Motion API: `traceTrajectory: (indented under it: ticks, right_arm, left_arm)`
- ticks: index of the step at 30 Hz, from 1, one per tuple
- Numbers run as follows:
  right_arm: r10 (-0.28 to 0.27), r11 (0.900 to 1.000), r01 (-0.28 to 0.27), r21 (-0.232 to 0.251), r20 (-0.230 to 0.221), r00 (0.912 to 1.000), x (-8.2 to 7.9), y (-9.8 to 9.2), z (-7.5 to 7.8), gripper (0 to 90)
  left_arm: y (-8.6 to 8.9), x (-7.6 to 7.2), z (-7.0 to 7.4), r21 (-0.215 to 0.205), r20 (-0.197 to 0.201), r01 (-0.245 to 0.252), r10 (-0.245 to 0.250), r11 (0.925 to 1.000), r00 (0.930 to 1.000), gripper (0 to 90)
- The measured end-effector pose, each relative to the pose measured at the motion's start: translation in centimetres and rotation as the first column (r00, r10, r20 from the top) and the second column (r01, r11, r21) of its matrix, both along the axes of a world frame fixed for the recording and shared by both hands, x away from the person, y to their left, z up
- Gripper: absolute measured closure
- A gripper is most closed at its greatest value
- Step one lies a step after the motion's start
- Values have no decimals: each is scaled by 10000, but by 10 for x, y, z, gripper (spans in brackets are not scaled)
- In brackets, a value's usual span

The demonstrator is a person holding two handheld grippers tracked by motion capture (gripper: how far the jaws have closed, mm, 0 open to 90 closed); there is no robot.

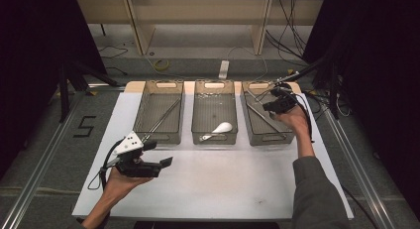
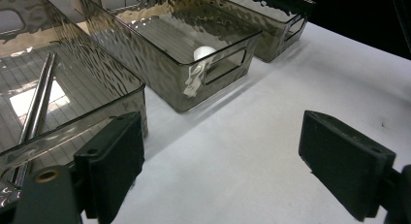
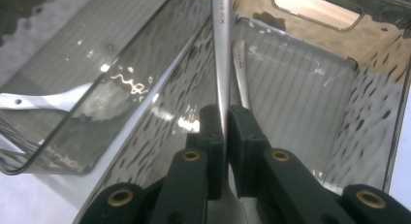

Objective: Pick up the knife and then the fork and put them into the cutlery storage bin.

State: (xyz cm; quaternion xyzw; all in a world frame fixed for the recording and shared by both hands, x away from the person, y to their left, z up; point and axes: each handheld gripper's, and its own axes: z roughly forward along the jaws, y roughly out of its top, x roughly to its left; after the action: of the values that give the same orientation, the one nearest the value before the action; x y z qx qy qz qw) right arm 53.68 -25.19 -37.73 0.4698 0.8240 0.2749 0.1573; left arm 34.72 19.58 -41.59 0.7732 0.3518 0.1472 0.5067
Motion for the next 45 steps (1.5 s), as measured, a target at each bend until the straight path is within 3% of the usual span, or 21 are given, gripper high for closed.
traceTrajectory:
  ticks: [16, 24, 37, 40, 45]
  right_arm:
    - [-91, 9995, 83, -292, -284, 9996, 7, 7, -13, 852]
    - [9, 9998, -13, -177, -251, 9997, 7, 7, -18, 852]
    - [-372, 9993, 373, 12, -389, 9986, 10, 4, -27, 840]
    - [-509, 9979, 513, 387, -114, 9986, 10, 3, -24, 733]
    - [-393, 9982, 391, 444, 38, 9992, 6, 5, -19, 616]
  left_arm:
    - [0, -1, 1, -62, 52, 9, -9, 10000, 10000, 159]
    - [0, 0, 1, -107, 45, 43, -42, 9999, 10000, 159]
    - [1, 0, 1, -143, 31, 31, -30, 9999, 10000, 159]
    - [1, 0, 1, -120, 17, 35, -35, 9999, 10000, 159]
    - [1, 0, 1, -178, 16, -4, 4, 9998, 10000, 158]
